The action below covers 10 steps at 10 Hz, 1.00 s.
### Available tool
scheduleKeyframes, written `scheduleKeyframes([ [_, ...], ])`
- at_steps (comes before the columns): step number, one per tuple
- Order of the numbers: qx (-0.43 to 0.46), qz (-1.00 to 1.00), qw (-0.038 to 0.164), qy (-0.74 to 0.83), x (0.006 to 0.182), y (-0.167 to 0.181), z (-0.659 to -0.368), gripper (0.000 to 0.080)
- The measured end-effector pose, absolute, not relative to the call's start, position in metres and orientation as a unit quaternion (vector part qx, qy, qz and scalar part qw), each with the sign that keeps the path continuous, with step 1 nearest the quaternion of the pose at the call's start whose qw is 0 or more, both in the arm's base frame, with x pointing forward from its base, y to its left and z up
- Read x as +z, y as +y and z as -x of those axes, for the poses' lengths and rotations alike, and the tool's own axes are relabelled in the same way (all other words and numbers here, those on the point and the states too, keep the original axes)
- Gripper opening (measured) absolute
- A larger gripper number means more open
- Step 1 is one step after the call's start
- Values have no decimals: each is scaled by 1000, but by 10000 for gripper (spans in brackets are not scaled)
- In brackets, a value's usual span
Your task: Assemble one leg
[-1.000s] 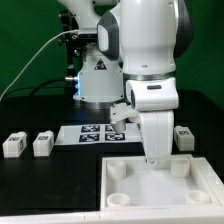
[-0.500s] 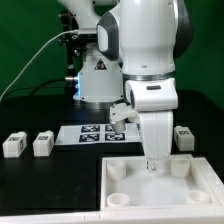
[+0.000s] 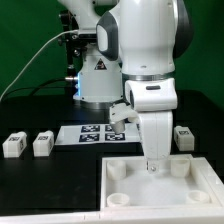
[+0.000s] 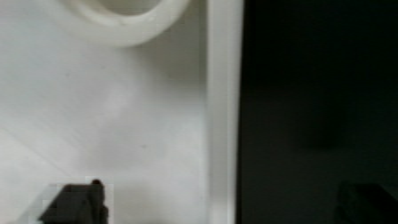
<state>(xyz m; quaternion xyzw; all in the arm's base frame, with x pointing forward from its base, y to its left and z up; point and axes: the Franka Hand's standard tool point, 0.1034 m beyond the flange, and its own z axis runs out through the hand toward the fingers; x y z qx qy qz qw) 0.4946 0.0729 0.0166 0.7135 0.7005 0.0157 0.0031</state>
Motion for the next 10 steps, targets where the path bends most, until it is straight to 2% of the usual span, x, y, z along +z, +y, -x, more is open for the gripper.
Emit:
scheduleKeyframes([
  [3, 16, -714, 3, 700, 17, 72, -495, 649],
  [6, 24, -755, 11, 655, 40, 80, -487, 649],
  [8, 28, -834, 6, 551, 49, 96, -477, 649],
  [10, 33, -920, -10, 391, 52, 118, -466, 649],
])
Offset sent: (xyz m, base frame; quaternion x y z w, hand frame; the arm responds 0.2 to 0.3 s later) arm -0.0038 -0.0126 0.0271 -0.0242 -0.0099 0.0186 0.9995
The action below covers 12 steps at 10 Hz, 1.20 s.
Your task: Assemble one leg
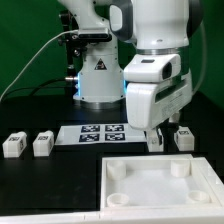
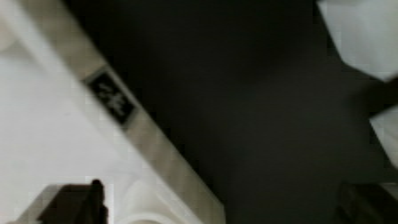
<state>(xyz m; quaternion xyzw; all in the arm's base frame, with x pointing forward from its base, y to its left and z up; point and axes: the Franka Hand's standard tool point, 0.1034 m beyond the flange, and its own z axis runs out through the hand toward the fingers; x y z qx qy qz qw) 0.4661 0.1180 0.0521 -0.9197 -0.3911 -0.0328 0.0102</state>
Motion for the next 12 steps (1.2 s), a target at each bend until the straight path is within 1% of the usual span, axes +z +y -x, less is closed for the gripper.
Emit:
scheduleKeyframes([
  [2, -38, 974, 29, -222, 50, 146, -460, 649],
  [5, -33, 992, 40, -117, 49, 147, -459, 649],
  [6, -29, 997, 45, -60, 49, 149, -458, 649],
  [7, 2, 998, 41, -45, 48, 157, -450, 649],
  [9, 28, 998, 36, -37, 49, 165, -442, 649],
  [10, 86, 995, 24, -33, 48, 167, -431, 649],
  [11, 132, 991, 17, -34, 46, 168, -431, 649],
  [12, 133, 990, 19, -41, 40, 169, -436, 649],
])
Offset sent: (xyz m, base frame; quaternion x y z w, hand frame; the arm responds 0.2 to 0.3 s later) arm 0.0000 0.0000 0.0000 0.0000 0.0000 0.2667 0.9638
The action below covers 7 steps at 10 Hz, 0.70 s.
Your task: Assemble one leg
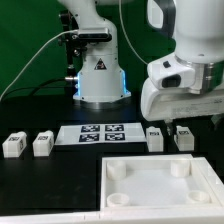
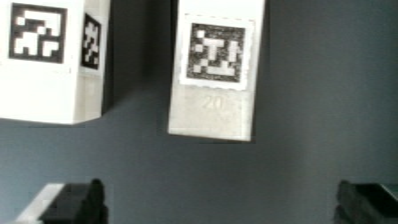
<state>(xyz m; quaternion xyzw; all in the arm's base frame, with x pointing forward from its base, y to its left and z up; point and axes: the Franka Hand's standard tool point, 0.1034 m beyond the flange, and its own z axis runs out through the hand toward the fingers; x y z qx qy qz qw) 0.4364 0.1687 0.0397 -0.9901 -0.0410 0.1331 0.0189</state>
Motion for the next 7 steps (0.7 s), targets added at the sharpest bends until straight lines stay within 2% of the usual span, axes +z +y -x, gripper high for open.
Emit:
scheduleKeyframes([
  [1, 176, 983, 11, -43, 40, 165, -427, 649],
  [4, 313, 949, -4, -42, 38, 164, -429, 649],
  [5, 380, 924, -21, -33, 40, 163, -409, 649],
  [6, 432, 900, -29, -37, 38, 163, -400, 649],
  [7, 435, 899, -28, -36, 31, 164, -403, 649],
])
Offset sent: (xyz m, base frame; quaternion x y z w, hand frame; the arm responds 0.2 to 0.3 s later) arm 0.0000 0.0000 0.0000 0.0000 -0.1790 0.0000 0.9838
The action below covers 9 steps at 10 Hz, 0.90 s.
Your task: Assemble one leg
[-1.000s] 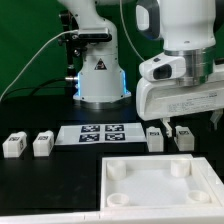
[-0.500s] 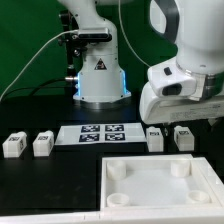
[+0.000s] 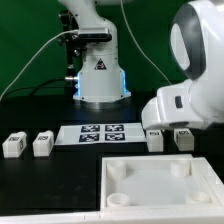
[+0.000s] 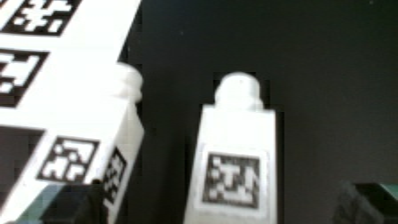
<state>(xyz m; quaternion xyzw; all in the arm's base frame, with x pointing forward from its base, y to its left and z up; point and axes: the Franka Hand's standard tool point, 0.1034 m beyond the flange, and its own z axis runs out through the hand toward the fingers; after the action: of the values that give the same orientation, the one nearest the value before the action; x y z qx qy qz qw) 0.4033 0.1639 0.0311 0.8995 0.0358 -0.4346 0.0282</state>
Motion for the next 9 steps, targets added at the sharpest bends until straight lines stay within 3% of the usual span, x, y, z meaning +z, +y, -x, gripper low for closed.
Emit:
scheduleKeyframes([
  [4, -438, -897, 41, 37, 19, 177, -386, 649],
  [9, -439, -896, 42, 43, 10, 176, -382, 649],
])
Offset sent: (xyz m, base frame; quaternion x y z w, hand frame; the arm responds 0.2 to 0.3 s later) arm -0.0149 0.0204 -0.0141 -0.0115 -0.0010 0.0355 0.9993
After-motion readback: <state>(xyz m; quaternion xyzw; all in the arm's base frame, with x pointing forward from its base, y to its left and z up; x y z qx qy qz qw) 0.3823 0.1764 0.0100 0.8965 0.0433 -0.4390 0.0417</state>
